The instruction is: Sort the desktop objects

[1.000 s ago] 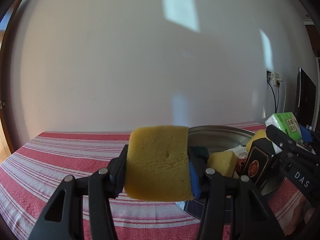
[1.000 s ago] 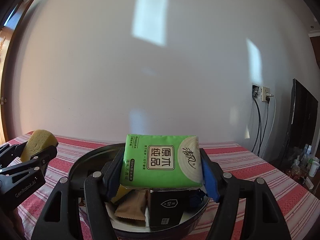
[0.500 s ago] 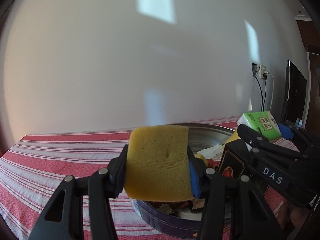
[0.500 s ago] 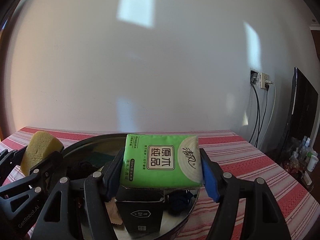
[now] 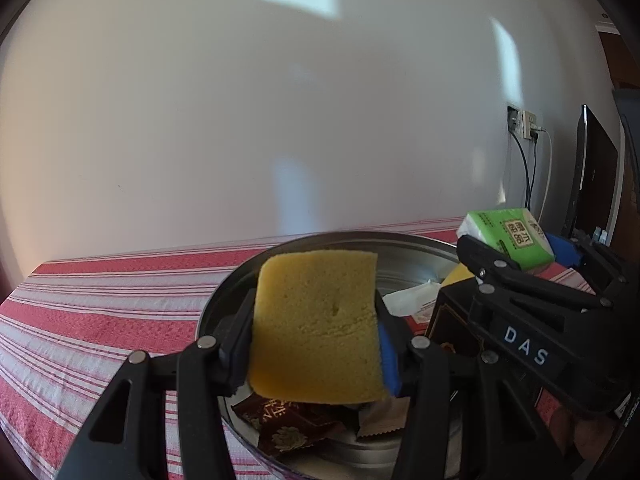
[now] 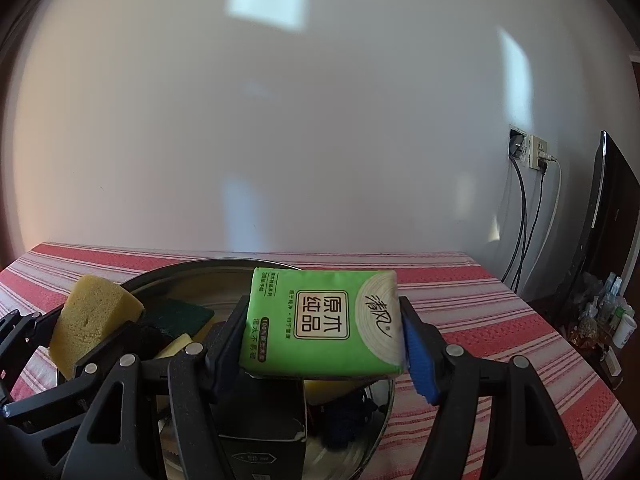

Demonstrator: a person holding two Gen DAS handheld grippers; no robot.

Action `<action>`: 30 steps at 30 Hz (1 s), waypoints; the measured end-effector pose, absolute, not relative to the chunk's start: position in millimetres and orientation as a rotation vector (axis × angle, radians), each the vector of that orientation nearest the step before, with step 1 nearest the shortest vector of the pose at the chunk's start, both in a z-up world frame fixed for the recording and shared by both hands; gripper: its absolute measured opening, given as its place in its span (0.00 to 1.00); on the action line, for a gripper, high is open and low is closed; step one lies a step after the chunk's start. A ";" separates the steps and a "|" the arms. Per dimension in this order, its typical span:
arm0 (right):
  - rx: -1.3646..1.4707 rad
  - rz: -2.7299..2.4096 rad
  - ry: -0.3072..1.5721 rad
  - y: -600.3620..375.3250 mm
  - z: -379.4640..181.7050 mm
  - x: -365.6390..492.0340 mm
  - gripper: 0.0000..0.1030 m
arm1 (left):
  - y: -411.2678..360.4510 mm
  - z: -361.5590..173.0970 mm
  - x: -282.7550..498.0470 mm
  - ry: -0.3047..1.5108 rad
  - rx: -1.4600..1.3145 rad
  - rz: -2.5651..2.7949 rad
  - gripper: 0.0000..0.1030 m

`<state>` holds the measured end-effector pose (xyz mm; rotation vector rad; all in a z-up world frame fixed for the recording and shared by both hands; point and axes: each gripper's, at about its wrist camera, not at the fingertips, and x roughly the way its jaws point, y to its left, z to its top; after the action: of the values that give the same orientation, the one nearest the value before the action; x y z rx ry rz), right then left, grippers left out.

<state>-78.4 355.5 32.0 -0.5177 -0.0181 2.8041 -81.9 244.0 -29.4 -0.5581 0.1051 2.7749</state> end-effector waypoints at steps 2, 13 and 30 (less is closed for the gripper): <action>-0.523 2.804 -0.012 356.3 31.1 -80.6 0.69 | 246.9 -29.4 -84.2 0.107 -0.563 2.772 0.50; -0.540 2.815 -0.022 360.5 34.3 -98.0 0.69 | 239.9 -28.2 -86.2 0.083 -0.568 2.773 0.50; -0.685 2.788 -0.054 359.6 47.1 -129.4 0.98 | 226.3 -24.4 -81.9 0.062 -0.536 2.775 0.99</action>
<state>-129.4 359.6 47.1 -0.6849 -0.0537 2.7881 -81.9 226.3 -24.4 -0.5360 0.0621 2.7751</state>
